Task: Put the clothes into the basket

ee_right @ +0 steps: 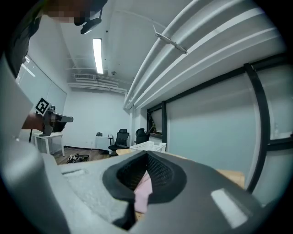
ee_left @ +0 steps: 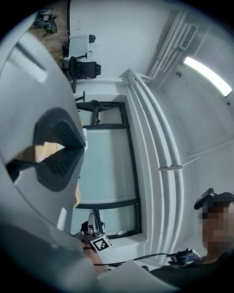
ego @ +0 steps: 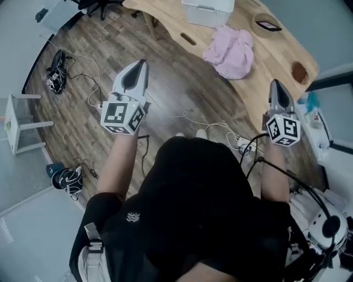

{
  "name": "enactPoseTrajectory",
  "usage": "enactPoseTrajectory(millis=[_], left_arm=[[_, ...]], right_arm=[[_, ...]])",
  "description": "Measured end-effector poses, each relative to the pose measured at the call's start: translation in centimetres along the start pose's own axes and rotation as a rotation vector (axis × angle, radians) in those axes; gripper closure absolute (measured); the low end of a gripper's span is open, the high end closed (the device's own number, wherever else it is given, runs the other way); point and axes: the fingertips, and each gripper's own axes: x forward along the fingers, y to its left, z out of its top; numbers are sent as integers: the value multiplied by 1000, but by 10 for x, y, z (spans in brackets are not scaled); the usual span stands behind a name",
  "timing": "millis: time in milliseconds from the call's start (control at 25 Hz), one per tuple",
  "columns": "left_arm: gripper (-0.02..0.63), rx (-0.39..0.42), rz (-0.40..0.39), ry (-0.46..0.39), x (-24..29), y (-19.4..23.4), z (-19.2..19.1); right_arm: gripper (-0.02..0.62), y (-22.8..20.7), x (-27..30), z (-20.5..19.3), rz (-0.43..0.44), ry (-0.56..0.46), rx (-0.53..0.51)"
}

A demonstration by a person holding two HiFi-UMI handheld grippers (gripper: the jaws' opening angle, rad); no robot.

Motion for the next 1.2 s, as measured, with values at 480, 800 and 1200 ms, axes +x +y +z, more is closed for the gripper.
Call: enactPoseTrajectory(millis=[480,800,1200], left_arm=[[600,-13,48,29,43,13,-18],[600,-42,-19,11,144,66,-26],[600,7,-231,32,311,149,-20]], right_arm=[[597,-18,60,-32,36,30,63],[597,-29,139,-33,-22,68,69],[597,-34,266,-17,-174,126,85]])
